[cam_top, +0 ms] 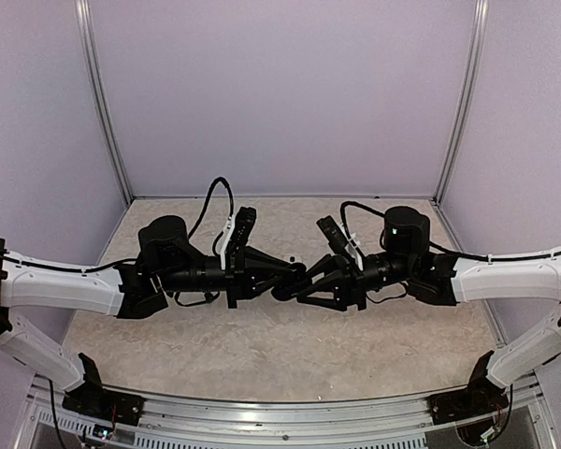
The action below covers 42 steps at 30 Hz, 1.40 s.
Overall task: Insert the wireless bluetooth earbuds into the charging case
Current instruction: Pass from the left arm to the right
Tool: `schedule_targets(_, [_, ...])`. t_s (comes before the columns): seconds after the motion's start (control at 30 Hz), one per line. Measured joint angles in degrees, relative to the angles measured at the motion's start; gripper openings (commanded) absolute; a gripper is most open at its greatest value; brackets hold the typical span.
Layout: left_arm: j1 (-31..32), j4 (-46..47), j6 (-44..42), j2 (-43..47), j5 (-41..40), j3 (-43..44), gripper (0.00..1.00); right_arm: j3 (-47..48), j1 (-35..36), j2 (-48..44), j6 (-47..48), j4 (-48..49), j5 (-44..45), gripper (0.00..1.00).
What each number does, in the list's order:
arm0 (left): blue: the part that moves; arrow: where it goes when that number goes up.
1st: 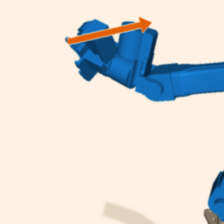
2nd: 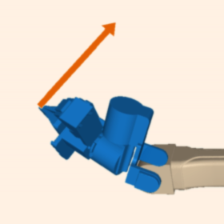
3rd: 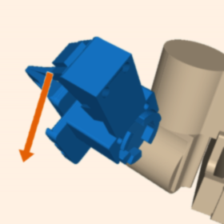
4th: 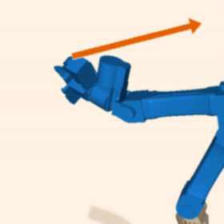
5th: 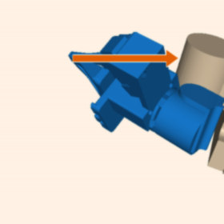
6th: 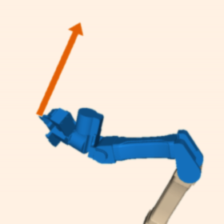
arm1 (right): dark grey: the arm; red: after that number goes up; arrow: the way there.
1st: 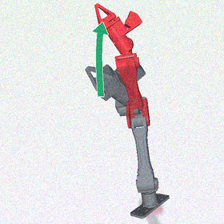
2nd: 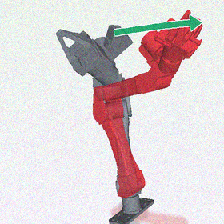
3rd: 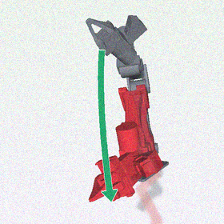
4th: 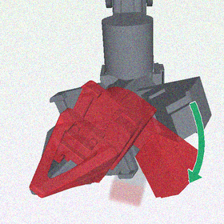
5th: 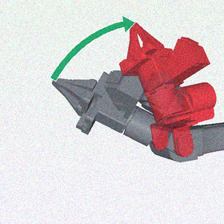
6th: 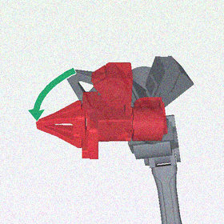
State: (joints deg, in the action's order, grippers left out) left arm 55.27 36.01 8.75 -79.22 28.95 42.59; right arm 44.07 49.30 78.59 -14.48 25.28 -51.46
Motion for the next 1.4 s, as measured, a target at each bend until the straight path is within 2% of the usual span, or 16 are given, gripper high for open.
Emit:
schedule_targets(0.43, [0.2,0.0,-0.4,0.0,-1.0,0.0,0.04,0.0,-0.3,0.6,-2.1,1.5,-0.2,0.38])
schedule_targets(0.6, [0.2,0.0,-0.6,0.0,-1.3,0.0,0.04,0.0,-0.3,0.6,-2.1,1.6,-0.3,0.31])
schedule_targets(0.73, [0.2,-0.1,-0.8,0.0,-1.9,0.0,0.04,0.0,-0.4,0.6,-1.7,1.6,-0.4,0.21])
schedule_targets(0.83, [0.2,-0.4,-0.8,0.0,-2.4,0.0,0.08,0.0,-0.5,0.6,-1.3,1.4,-0.2,0.17])
schedule_targets(1.03, [0.2,-0.5,-0.6,0.0,-2.4,0.0,0.23,0.0,-0.5,0.6,1.7,0.7,0.1,0.13])
schedule_targets(1.23, [-0.6,-0.5,0.7,0.0,-2.2,0.0,0.28,0.0,-0.6,-0.5,6.2,-2.6,0.8,0.12])
schedule_targets(1.4, [-1.5,-0.5,1.9,0.0,-1.9,-0.1,0.35,0.0,-0.6,-0.7,8.4,-3.8,1.6,0.10])
